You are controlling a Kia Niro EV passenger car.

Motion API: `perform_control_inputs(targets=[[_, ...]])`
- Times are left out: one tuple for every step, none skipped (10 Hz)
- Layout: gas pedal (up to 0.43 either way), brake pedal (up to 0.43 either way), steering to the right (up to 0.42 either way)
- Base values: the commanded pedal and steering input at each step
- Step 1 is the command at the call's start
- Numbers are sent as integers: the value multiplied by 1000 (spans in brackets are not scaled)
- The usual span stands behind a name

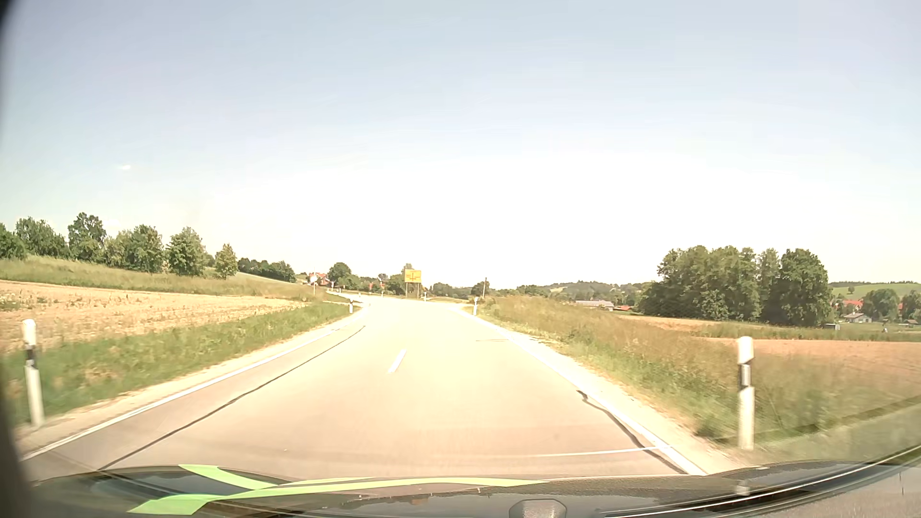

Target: Follow the waypoints while adhering to traffic rules and regulations

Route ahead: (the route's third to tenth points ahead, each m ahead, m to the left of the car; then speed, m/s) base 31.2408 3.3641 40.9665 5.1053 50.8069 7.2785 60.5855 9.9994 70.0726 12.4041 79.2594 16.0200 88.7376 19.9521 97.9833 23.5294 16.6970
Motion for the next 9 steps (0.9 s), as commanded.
perform_control_inputs(targets=[[209, 0, -32], [177, 0, -33], [177, 0, -33], [177, 0, -33], [209, 0, -30], [228, 0, -28], [240, 0, -24], [248, 0, -24], [260, 0, -24]])
